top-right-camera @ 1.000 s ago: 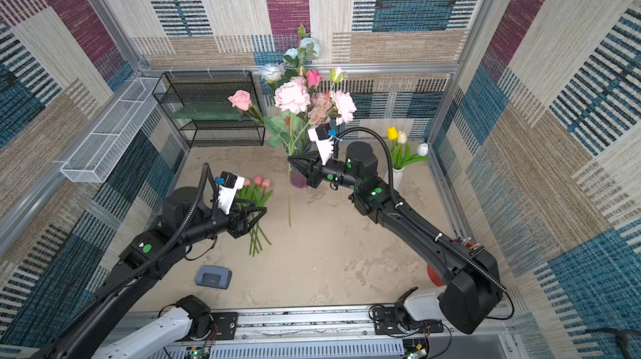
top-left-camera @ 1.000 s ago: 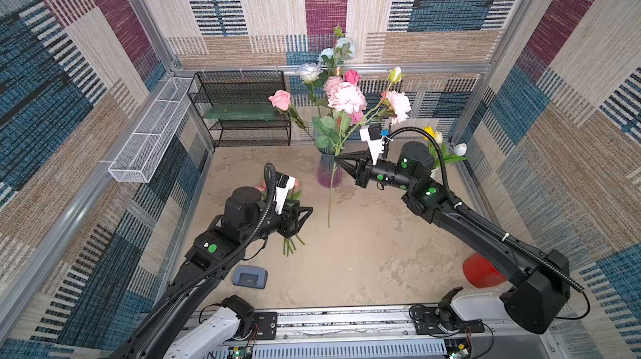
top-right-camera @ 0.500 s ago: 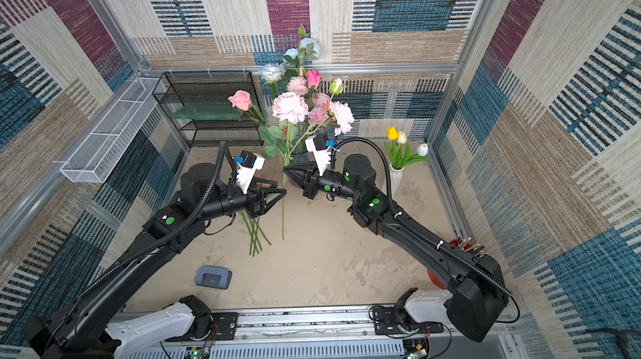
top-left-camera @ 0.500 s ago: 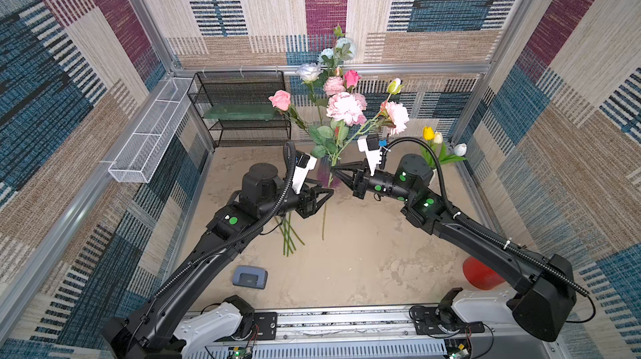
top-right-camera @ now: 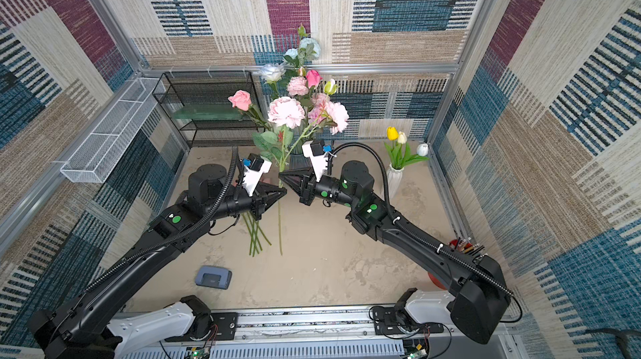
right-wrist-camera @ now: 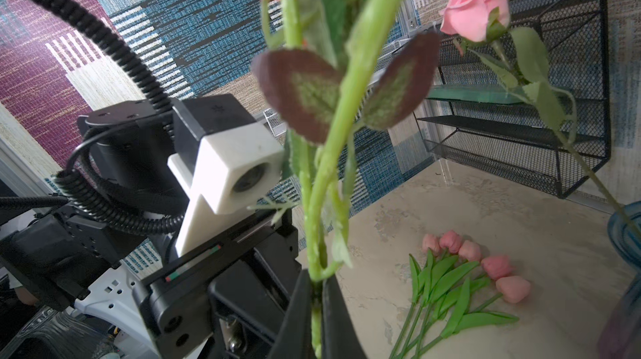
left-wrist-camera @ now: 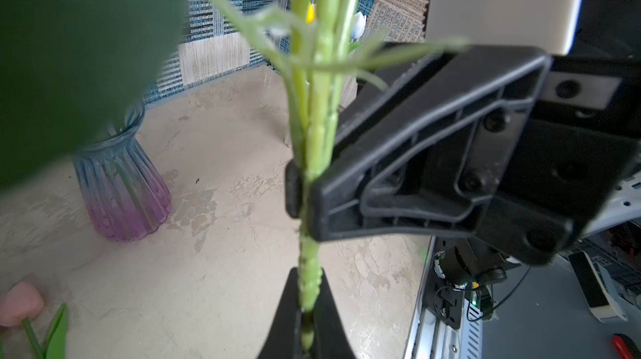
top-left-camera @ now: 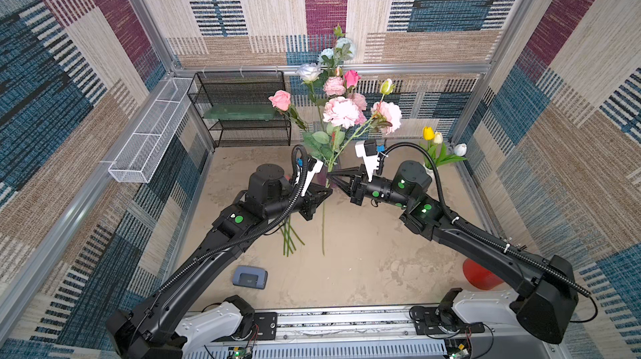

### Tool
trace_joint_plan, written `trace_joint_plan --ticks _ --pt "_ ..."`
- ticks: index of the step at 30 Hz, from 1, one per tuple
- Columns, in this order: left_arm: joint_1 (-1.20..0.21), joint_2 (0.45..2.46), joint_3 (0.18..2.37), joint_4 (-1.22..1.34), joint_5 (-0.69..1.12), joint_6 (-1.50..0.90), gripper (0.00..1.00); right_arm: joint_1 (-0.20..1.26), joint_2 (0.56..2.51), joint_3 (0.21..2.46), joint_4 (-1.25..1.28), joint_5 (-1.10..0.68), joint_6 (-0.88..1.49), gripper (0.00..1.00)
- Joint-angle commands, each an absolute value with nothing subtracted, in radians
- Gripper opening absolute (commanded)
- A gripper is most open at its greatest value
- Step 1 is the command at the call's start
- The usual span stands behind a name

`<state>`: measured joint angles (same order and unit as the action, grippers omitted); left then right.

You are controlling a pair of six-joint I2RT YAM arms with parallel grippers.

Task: Pick out pink flowers from the vase
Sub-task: Pick up the flower from the vase.

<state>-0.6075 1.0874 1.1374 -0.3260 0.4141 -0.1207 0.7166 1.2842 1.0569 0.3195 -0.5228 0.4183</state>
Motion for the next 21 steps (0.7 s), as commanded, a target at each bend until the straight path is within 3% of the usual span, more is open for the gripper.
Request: trace_joint_plan --ticks 1,3,7,9,21 --pt "-0.608 1.071 1.122 -0.287 0.375 -0.117 0.00 0.719 1.270 1.049 0.360 -0.512 0.426 0.01" --pt "-0.608 1.054 1.102 -0.277 0.365 -0.134 0.00 0.725 1.264 1.045 0.355 -0.511 0.416 0.07" --pt "-0.607 0.985 1.028 -0.235 0.305 -0.210 0.00 0.749 1.229 1.028 0.315 -0.446 0.362 0.40" --pt "-0.607 0.948 0.992 -0.232 0.265 -0.246 0.00 0.761 1.198 1.006 0.309 -0.420 0.328 0.49" --pt "-0.552 0.606 0.789 -0.433 -0.092 -0.426 0.00 0.764 0.978 0.884 0.234 -0.308 0.189 0.58"
